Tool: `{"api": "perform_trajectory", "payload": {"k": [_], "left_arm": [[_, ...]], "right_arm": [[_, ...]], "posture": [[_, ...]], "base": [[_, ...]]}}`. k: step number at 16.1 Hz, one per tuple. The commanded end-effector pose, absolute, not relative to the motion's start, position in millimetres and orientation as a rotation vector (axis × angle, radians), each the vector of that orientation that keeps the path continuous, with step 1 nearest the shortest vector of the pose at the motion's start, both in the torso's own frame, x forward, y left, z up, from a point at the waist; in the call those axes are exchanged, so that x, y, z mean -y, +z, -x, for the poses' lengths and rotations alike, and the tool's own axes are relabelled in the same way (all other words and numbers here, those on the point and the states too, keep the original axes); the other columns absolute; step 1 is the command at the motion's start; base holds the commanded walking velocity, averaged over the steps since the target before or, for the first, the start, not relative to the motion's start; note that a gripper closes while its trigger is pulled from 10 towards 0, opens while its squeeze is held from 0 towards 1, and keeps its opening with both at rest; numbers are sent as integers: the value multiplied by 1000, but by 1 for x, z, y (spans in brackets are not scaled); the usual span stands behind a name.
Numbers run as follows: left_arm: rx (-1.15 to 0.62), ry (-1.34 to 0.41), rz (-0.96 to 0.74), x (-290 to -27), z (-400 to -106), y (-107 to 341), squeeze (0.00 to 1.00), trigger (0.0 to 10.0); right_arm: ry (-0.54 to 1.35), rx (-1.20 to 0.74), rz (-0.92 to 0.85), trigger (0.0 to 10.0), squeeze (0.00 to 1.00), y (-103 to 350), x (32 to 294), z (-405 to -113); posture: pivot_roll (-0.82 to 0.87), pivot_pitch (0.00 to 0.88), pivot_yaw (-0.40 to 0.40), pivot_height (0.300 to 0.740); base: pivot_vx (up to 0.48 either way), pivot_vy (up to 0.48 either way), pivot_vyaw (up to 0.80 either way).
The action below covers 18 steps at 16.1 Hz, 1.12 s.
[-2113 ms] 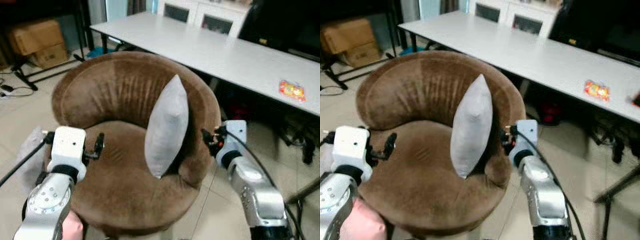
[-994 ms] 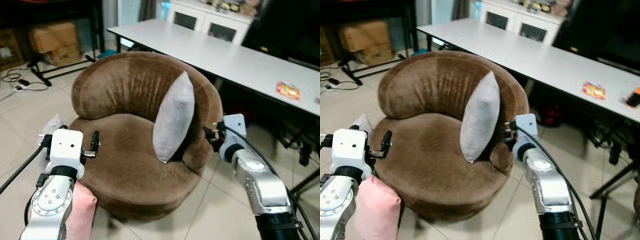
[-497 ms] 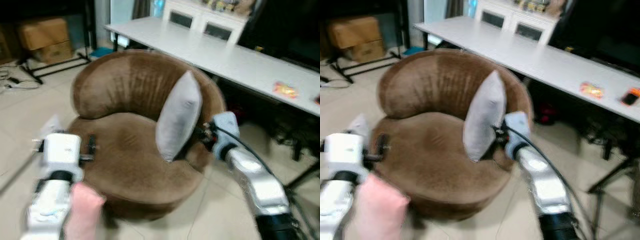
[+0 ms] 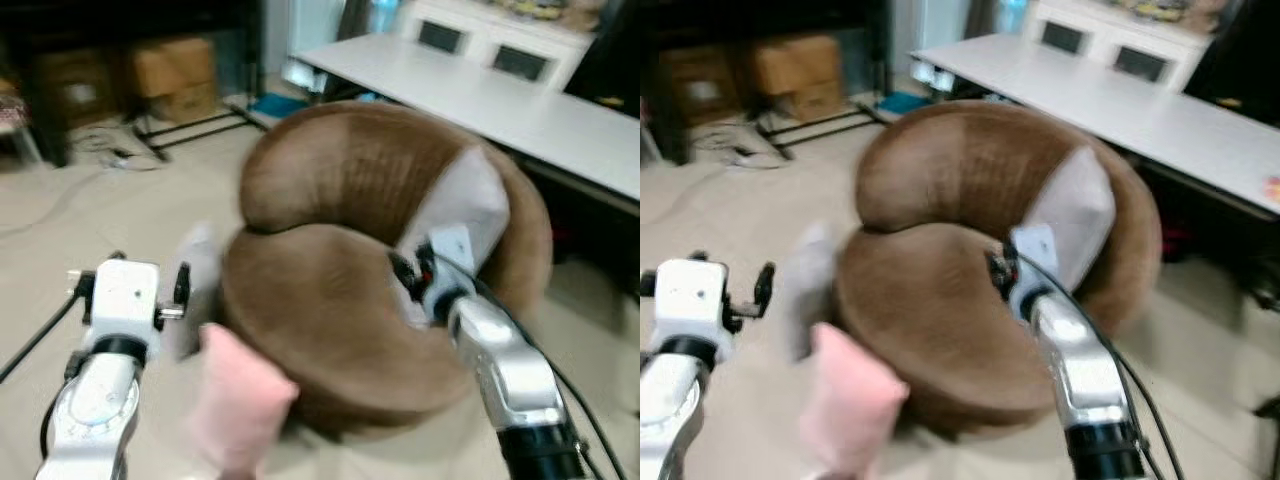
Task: Move the pillow to the sofa from floor
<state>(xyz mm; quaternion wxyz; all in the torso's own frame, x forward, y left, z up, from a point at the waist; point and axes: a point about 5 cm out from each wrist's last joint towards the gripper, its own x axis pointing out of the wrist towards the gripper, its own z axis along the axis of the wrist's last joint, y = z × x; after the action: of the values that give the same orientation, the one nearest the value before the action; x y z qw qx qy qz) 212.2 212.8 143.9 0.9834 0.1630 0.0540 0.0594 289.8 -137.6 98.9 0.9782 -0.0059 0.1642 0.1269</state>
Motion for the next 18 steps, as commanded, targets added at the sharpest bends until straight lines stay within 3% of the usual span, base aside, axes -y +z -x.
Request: {"api": "perform_trajectory", "payload": {"k": [1,5,10,12,16,18], "left_arm": [[-96,103,-330,-212,-216,147,0,10000],[-81,89,-326,-210,-225,148,0,10000],[-46,140,-267,-209,-228,147,0,10000],[-23,162,-311,-213,-227,145,0,10000],[10,161,-293,-218,-229,148,0,10000],[13,150,-288,-217,-229,147,0,10000]], "right_arm": [[248,-302,8,10000,0,107,137,-290],[213,-311,-8,10000,0,105,132,-288],[48,-152,-126,10000,0,115,142,-298],[8,-110,-50,10000,0,111,147,-298],[115,-152,-81,10000,0,100,139,-294],[144,-152,-90,10000,0,99,136,-295]], "posture": [[83,0,-123,740],[58,0,-116,740],[71,0,-121,740],[71,0,-116,740],[59,0,-110,740],[61,0,-111,740]], "base": [[0,442,0],[0,440,0],[0,0,0],[0,0,0],[71,0,0],[311,0,-800]]}}
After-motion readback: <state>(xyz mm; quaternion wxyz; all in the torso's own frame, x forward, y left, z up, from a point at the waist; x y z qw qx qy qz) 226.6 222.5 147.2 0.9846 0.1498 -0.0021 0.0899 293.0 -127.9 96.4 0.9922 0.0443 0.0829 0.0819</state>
